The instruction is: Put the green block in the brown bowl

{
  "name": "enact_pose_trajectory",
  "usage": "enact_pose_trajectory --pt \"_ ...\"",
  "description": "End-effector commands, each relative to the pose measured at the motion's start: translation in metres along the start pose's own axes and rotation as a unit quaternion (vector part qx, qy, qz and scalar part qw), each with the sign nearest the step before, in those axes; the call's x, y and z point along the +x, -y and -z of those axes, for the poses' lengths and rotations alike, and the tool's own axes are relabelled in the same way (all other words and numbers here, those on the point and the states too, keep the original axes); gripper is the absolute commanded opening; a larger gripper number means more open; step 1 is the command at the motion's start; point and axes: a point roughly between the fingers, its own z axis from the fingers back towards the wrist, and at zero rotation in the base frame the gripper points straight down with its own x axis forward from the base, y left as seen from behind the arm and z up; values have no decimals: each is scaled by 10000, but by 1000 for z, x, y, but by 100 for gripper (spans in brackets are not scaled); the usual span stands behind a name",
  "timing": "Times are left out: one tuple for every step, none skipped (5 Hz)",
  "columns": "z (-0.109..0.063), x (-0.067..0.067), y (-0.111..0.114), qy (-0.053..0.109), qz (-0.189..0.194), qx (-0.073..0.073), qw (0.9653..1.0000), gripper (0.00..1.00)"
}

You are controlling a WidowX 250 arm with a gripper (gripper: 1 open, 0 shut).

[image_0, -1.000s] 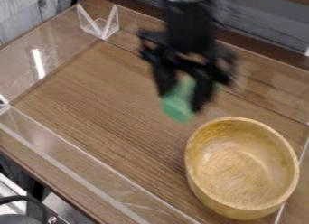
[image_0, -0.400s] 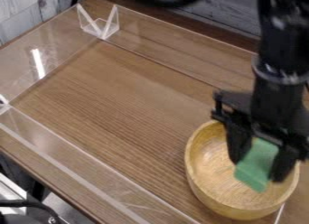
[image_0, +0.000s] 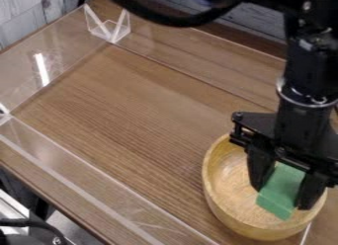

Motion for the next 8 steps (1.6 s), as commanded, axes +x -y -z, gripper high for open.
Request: enact_pose_trajectory --pt "-13 3 -3 270 -45 -152 9995 0" --pt "-13 2 -7 307 -97 -180 9993 0" --pt "-12 1 -10 337 -129 -214 9991 0" --pt "-10 -1 -13 371 -169 -246 9989 0" --pt "-8 -2 -16 404 -192 -277 9986 0" --pt "-7 -3 -19 430 -231 -298 9984 0" --pt "-7 -3 -24 466 -302 -319 9979 0" --pt "-6 -3 -28 496 -356 -344 9975 0"
